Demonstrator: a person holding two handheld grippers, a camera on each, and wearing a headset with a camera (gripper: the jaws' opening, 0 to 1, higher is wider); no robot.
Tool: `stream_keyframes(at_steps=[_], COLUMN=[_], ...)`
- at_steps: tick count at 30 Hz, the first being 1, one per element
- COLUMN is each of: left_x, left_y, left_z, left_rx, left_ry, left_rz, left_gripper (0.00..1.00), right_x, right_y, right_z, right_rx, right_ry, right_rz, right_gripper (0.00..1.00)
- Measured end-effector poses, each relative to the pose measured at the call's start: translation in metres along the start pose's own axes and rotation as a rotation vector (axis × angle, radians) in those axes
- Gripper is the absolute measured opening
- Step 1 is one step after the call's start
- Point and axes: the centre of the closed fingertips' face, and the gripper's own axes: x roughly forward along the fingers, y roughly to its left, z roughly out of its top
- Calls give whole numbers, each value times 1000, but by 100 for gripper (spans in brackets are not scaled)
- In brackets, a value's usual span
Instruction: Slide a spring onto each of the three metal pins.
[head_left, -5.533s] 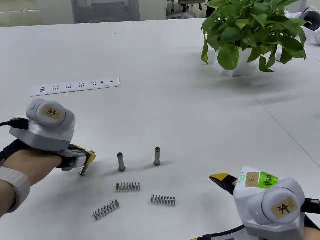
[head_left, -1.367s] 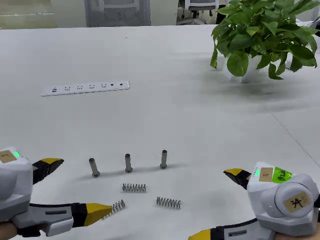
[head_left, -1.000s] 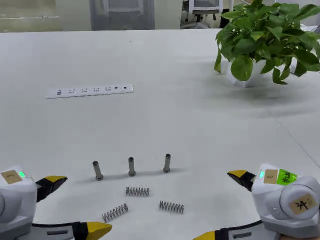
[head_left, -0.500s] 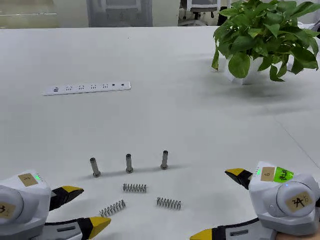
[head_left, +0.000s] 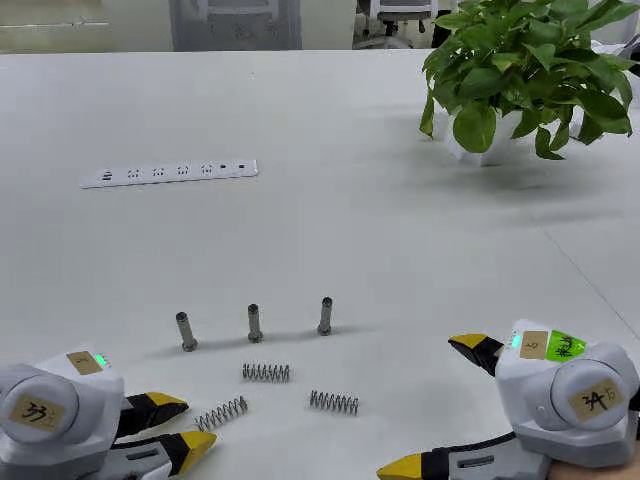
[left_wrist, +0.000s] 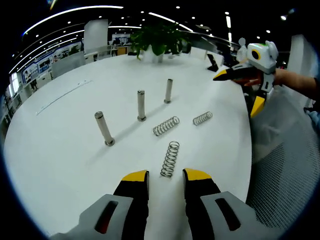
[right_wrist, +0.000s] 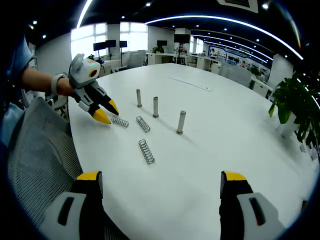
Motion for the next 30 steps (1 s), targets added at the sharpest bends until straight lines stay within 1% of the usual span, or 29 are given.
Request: stream_keyframes(at_steps=[4,6,8,10,11,12,14,16,21,25,29,30], left_x=[2,4,4,4,4,4,4,4,4,5,6,7], left_y=[2,2,0,-2,-3,-6,-12,-11,-12,-11,-10,-7], left_z=[-2,-4,-2,-2,-2,-2,-1,-1,1,2,3,2], left_rx=[10,39,54,88,115,144,159,183,193,192,200,201], left_ry=[8,24,22,35,44,58,70,87,112,136,155,161], left_rz=[-3,-3,0,13,13,9,7,20,21,27,25,27], left_gripper=[24,25,24,22,21,20,21,21,18,16,14,13], right_x=[1,1,1,1,1,1,1,1,1,2,3,3], right_y=[1,2,2,3,2,3,3,4,4,6,9,9], right_z=[1,1,1,1,1,0,0,0,0,1,2,2], right_rx=[1,8,5,11,13,13,10,8,7,4,2,0], right_ry=[-1,-4,-4,-6,-7,-5,-1,-1,0,2,3,4], right_rz=[3,5,4,5,4,4,7,10,10,12,17,18], right_gripper=[99,99,99,99,99,99,99,99,99,99,99,99])
